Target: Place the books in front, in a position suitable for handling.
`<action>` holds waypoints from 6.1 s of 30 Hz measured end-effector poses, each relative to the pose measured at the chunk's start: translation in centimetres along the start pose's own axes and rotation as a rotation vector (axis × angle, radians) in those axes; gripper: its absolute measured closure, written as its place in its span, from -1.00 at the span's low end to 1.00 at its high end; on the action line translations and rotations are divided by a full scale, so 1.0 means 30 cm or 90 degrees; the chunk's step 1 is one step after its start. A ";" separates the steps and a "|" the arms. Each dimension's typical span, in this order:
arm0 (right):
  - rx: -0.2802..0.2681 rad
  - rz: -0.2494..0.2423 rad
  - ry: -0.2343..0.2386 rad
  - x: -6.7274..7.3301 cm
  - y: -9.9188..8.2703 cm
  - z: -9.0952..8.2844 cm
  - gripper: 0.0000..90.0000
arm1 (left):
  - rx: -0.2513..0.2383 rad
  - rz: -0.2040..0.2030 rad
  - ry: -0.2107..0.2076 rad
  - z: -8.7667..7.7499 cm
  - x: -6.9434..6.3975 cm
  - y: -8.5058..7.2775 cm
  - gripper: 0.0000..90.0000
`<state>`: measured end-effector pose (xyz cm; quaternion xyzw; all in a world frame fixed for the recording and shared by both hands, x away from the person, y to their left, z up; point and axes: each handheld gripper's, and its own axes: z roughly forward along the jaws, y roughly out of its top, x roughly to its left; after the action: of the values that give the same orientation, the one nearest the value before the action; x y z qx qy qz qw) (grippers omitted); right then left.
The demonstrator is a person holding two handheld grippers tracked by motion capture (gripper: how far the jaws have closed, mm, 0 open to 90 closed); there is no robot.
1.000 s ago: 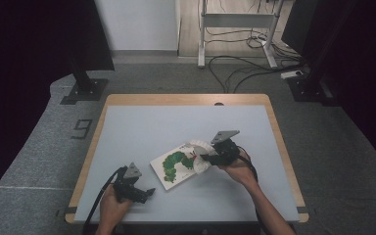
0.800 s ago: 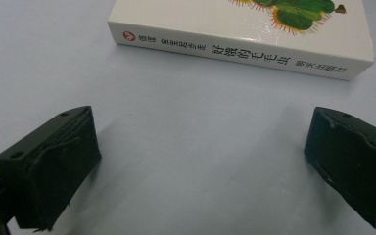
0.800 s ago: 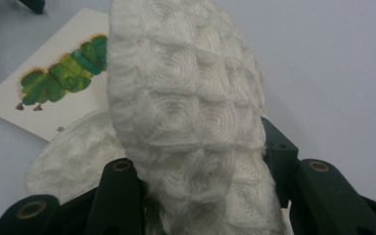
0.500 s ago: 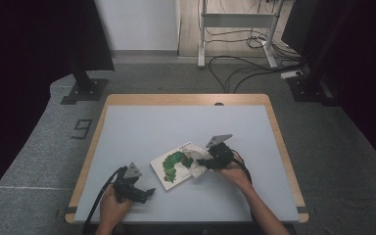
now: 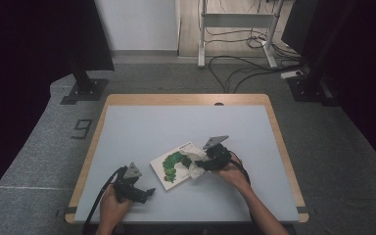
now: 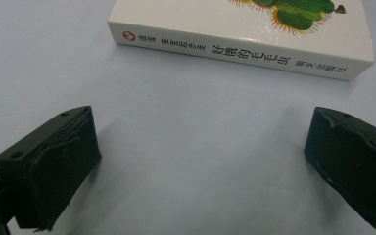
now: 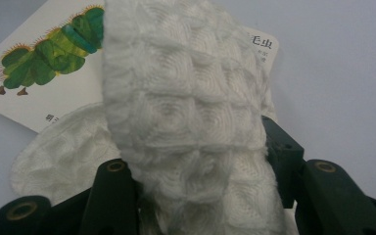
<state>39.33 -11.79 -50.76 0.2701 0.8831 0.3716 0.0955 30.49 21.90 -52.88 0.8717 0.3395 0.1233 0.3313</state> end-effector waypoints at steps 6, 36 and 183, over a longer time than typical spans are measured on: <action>-0.003 -0.010 0.009 0.021 0.006 0.003 0.13 | 0.000 0.000 0.000 0.000 0.000 0.000 -1.00; -0.011 -0.066 0.119 0.200 0.082 0.085 0.14 | 0.004 -0.019 0.019 -0.032 0.013 -0.030 -1.00; 0.028 0.025 -0.062 -0.077 0.132 0.122 0.22 | 0.001 -0.028 0.024 -0.049 0.030 -0.054 -1.00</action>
<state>44.22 -8.55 -50.61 0.3074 0.8797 0.3406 0.1251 29.67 24.14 -52.85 0.8616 0.3648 0.1325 0.3270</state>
